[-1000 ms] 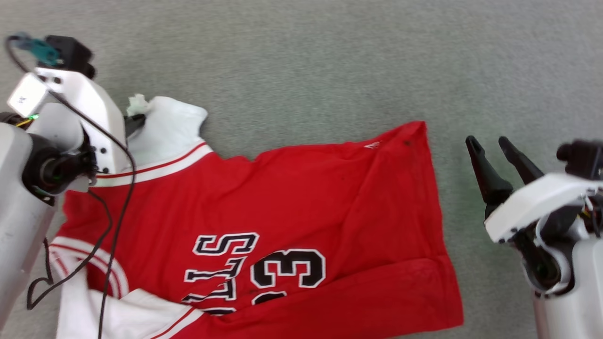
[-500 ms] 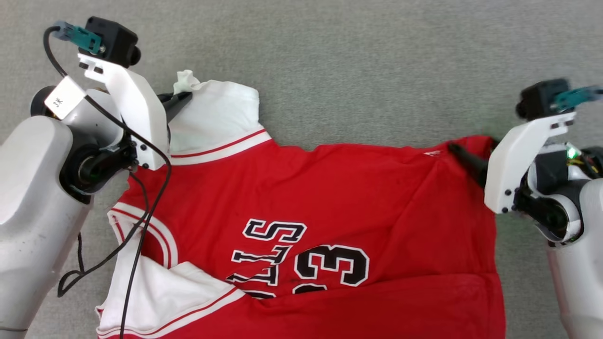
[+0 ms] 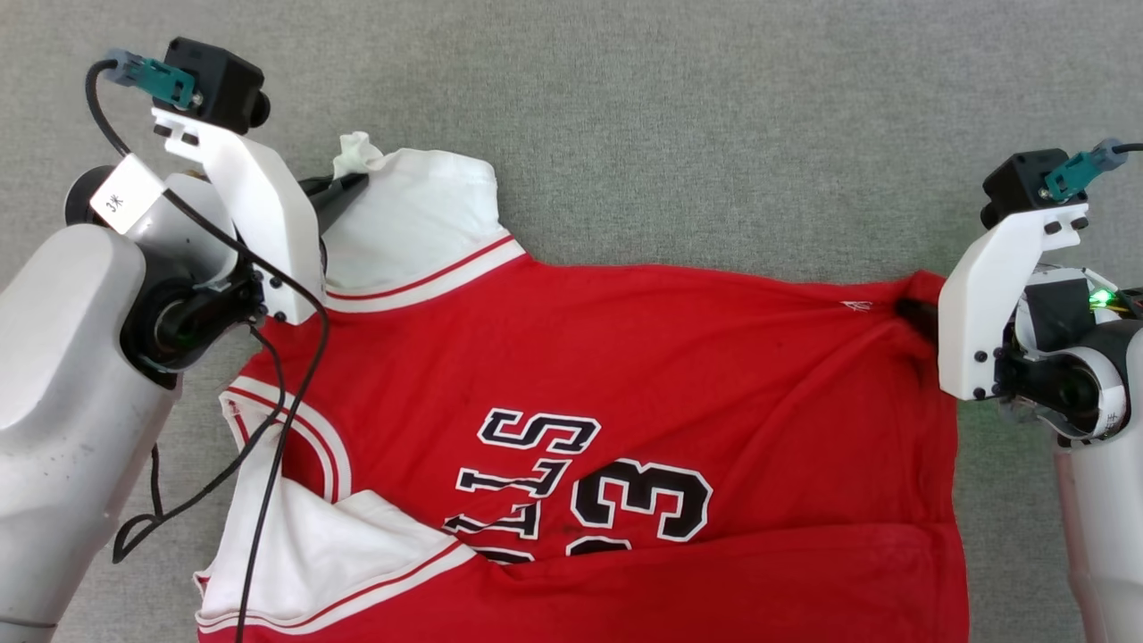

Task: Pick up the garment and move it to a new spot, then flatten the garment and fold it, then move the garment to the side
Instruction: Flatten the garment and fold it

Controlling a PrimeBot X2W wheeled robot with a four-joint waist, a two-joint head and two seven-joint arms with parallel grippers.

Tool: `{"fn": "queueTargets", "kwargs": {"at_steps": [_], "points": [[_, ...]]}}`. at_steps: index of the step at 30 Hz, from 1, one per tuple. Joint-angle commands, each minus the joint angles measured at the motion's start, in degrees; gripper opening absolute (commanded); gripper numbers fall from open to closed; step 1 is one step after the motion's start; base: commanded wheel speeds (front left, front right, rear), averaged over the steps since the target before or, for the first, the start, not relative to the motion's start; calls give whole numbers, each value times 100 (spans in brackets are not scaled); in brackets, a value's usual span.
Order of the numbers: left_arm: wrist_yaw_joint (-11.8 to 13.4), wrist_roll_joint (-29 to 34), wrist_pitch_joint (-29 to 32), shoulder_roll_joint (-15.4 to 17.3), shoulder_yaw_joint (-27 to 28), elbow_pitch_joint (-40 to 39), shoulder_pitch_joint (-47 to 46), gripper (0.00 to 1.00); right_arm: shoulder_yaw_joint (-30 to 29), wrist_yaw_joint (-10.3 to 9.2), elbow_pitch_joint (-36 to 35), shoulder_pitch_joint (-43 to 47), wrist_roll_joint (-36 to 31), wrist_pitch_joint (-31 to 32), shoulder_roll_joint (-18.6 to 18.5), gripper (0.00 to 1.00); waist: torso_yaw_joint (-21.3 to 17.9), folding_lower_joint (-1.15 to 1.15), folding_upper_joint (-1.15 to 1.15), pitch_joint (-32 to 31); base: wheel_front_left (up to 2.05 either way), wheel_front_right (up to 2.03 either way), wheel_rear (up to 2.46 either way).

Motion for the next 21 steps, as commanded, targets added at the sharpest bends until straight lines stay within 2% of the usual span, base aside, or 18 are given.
{"fn": "queueTargets", "kwargs": {"at_steps": [1, 4, 10, 17, 21], "points": [[-15, 26, -38, 8, 4, 14, -73, 0, 45, -2, 126, 88, -17, -18, 74, 0, -1, 0, 0, -39, 0, 0, 0], [-28, 55, -184, 48, 34, 54, -54, 0, -76, -3, -75, -167, -18, -335, 11, 0, 4, 0, 0, -184, 0, 0, 0], [1, 24, -534, 163, 161, 41, 220, 0, -174, -3, -269, -58, 87, -792, -30, 0, 58, 0, 0, -556, 0, 0, 0], [143, -186, -1030, 321, 346, -223, 1116, 0, -151, -3, -386, 554, 193, -1411, -83, 0, 147, 0, 0, -1119, 0, 0, 0], [124, -550, -1367, 253, 457, -533, 1908, 0, -130, -3, -486, 1117, 248, -1759, -72, 0, 211, 0, 0, -1426, 0, 0, 0]]}}
